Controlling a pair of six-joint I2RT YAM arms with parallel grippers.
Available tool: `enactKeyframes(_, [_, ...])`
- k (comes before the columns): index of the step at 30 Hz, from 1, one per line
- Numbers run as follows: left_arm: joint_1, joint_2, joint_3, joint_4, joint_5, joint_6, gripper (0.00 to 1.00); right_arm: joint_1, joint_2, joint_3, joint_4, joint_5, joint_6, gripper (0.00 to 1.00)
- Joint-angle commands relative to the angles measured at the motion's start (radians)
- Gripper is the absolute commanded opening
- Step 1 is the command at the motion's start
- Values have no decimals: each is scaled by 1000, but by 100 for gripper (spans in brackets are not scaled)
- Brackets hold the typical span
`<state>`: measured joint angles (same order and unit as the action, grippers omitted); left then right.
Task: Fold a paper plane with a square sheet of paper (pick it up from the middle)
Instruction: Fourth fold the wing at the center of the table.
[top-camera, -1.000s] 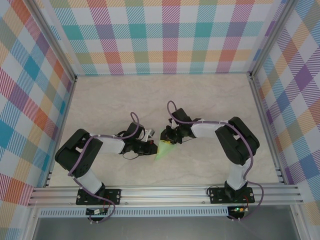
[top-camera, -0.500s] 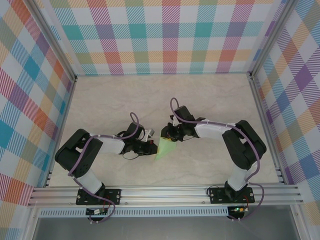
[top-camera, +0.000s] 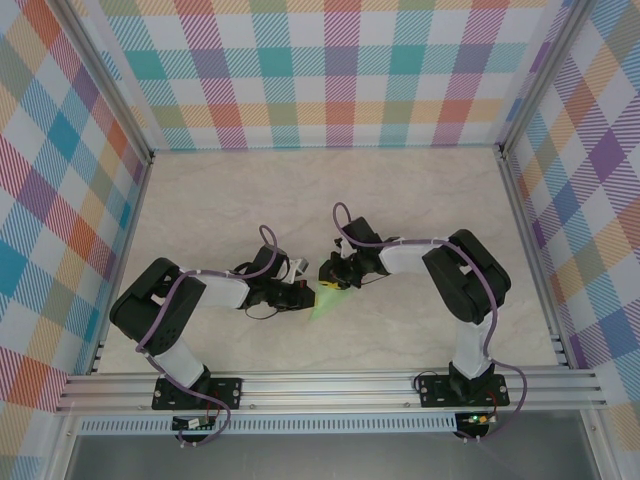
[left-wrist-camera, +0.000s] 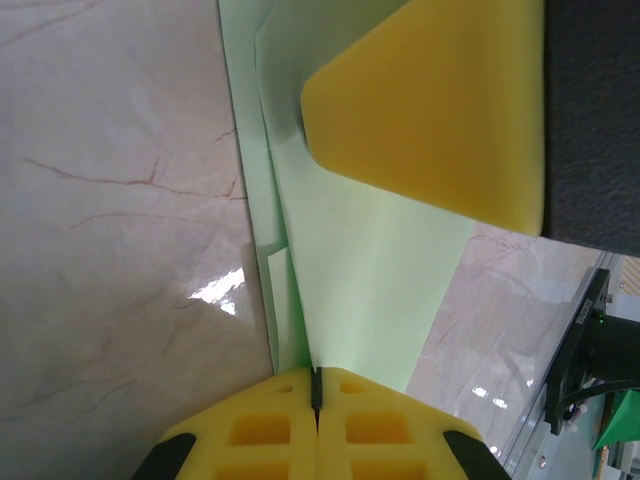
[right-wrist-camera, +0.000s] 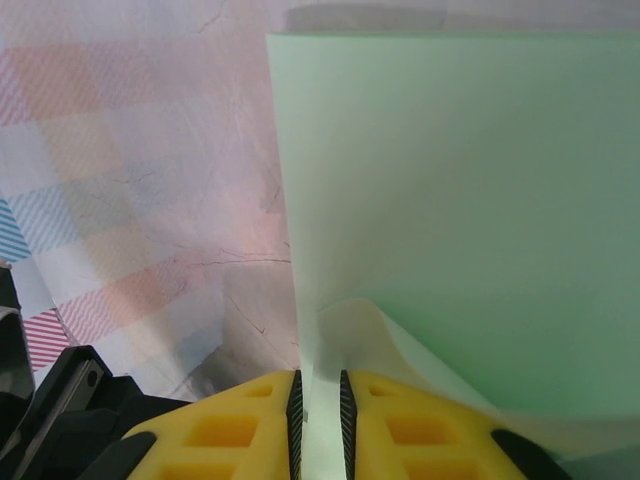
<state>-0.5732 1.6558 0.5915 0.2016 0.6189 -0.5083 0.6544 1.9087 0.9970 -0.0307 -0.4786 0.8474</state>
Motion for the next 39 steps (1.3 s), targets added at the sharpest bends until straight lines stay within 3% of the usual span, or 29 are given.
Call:
enactKeyframes(1, [9,16,-14,-80,-65,18,0,8,45,-15,-31,37,-27,20])
enactKeyframes(5, [9,-37,5,-126,-71,19,5,8,44,-21,-78,67,-49,19])
enactKeyframes(10, [5,-141,24,-200,-98,5,22,8,44,-29,-92,75,-67,19])
enactKeyframes(13, [-1,-215,32,-245,-126,-2,25,8,47,-31,-90,74,-71,18])
enactKeyframes(17, [-12,-273,36,-239,-110,-34,19,8,52,-37,-82,74,-67,18])
enactKeyframes(22, [-48,-220,53,-169,-47,-69,13,8,56,-46,-71,75,-61,18])
enactKeyframes(39, [-82,-96,67,-103,-18,-74,15,8,58,-49,-65,75,-53,18])
